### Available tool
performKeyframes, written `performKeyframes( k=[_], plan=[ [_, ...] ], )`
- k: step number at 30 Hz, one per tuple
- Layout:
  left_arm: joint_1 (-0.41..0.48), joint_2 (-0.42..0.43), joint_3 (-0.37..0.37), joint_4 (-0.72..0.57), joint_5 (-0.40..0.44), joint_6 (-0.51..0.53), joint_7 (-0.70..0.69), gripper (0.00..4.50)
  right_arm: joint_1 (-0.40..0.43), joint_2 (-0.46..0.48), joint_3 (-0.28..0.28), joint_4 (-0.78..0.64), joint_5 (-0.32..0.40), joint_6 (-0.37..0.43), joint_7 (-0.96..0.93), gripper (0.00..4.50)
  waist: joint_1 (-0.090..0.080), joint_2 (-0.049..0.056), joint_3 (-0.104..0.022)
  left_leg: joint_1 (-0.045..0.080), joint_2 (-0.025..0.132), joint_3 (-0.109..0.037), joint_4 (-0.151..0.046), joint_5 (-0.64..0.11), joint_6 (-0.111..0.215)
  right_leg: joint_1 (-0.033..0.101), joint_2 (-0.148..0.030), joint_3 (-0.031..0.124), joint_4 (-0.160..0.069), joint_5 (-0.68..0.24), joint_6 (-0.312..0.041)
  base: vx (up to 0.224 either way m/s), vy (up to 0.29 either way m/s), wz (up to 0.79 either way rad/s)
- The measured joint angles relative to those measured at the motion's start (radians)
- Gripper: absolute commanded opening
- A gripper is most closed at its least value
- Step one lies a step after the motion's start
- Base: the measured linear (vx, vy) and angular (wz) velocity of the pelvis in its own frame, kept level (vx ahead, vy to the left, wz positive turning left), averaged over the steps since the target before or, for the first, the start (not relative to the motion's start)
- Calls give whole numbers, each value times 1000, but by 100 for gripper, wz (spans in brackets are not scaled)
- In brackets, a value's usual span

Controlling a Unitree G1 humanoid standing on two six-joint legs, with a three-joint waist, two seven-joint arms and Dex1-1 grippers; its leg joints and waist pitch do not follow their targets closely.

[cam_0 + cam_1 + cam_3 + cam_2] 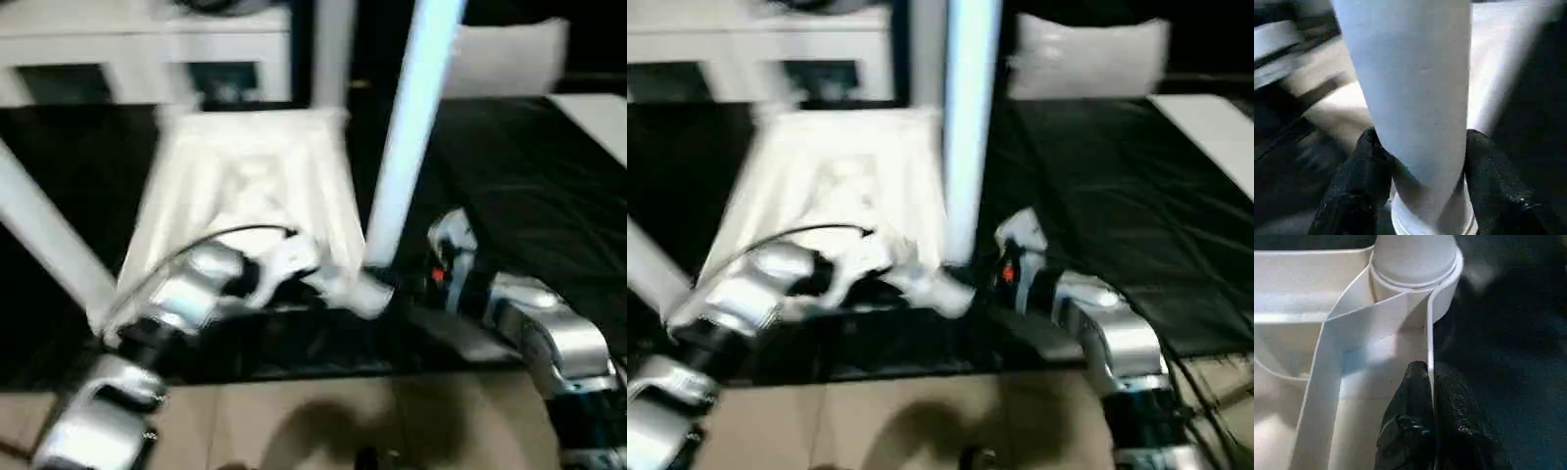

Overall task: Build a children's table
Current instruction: Rotate leg to tighten, then rotate table base

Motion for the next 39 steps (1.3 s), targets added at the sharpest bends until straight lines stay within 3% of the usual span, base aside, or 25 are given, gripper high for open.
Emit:
performKeyframes(
  k=[1,2,3,4,5,6,7,8,9,10,11,12,14,18,21,26,30,33,36,39],
  plan=[
    [0,-15,1,1,0,12,24,0,-2,9,-1,2,-14,-2,-33,193,-2,-2,1,6,-3,0,-1,-1,-1,0,0,12,19,-2,0,0,0,0],
    [0,-29,7,7,1,22,53,0,-11,30,-2,9,-29,-4,-71,192,-7,-11,5,17,-10,3,0,-3,-3,-2,3,33,32,-4,1,0,0,0],
    [0,-54,20,22,7,34,100,0,-29,81,-18,33,-37,3,-158,192,-14,-17,8,36,-24,9,2,-7,-7,-5,2,36,37,-3,1,0,0,0],
    [-5,-71,30,28,18,39,139,0,-47,121,-25,46,-54,4,-221,192,-16,-17,11,39,-23,10,3,-11,-5,-8,-2,21,33,-3,1,69,7,-13],
    [-11,-87,44,29,24,51,168,0,-71,148,-28,61,-65,1,-281,192,-26,5,8,19,-13,-8,7,-16,2,2,-11,-31,10,-3,2,50,18,-19],
    [-17,-102,48,29,24,62,186,0,-78,162,-32,65,-73,-8,-313,192,-31,16,8,3,-2,-18,9,-16,2,7,-12,-59,-6,-3,2,98,20,-31],
    [-21,-113,48,26,24,71,197,0,-78,168,-40,68,-76,-22,-327,225,-26,18,11,1,6,-30,6,-14,-8,4,-10,-39,30,-24,14,75,-9,-2],
    [-21,-125,46,25,25,78,207,0,-72,172,-49,71,-76,-35,-333,245,-31,-6,12,15,-11,-23,8,-15,-17,-8,-10,15,71,-26,15,75,-9,-2],
    [-20,-128,44,25,25,80,210,0,-70,176,-52,73,-75,-40,-338,245,-31,-22,13,29,-32,-13,11,-19,-19,-14,-9,41,86,-21,-1,70,-8,14],
    [-19,-132,40,24,25,80,214,0,-68,183,-58,74,-74,-43,-344,263,-22,-20,12,34,-37,-11,9,-23,-16,-17,-10,43,89,-25,-3,73,-1,-10],
    [-20,-133,36,15,25,79,214,0,-68,190,-64,74,-73,-47,-351,271,-9,-17,11,20,-40,-16,7,-27,-8,-25,-10,40,85,-25,-4,73,-1,-10],
    [-21,-133,30,8,24,72,214,0,-65,189,-66,73,-73,-51,-351,281,1,-10,7,13,-40,-17,4,-27,-8,-30,-10,38,83,-25,-4,0,0,0],
    [-23,-127,16,-2,25,54,208,0,-57,187,-74,73,-73,-57,-351,307,15,-9,5,1,-36,-17,1,-11,-9,-38,-8,40,83,-23,-5,0,0,0],
    [-23,-91,6,-2,27,7,174,0,-16,172,-55,37,-59,-74,-310,321,34,-9,5,-1,-36,-14,1,-14,-5,-39,-8,47,78,-19,-7,0,0,0],
    [-23,-63,0,3,31,-32,149,0,34,123,-47,-12,-45,-87,-244,358,45,-9,5,-3,-36,-12,-1,-14,-4,-39,-7,47,70,-14,-7,0,0,0],
    [-24,-36,-4,41,40,-123,151,0,133,-3,-44,-119,17,-86,-70,402,56,-10,5,-1,-36,-9,-1,-14,-4,-38,-7,50,68,-11,-5,0,0,0],
    [-21,-21,17,56,28,-147,145,0,190,-63,-44,-191,91,-75,55,424,49,-10,5,2,-35,-7,-1,-13,-4,-38,-2,51,67,-11,-5,0,0,0],
    [8,-18,36,21,0,-146,123,55,205,-106,-56,-238,142,-44,110,450,51,-11,6,2,-34,-7,-1,-13,-4,-38,0,51,66,-11,-5,0,0,0],
    [44,-18,59,-64,-63,-155,107,74,217,-133,-62,-275,189,-13,161,450,65,-17,5,1,-31,-8,-1,-13,-4,-37,2,51,63,-11,-5,0,0,0],
    [62,-13,69,-124,-87,-145,103,97,212,-113,-49,-324,224,-4,173,450,68,-18,5,1,-29,-8,-3,-13,-4,-35,3,53,60,-11,-5,0,0,0]
  ],
)
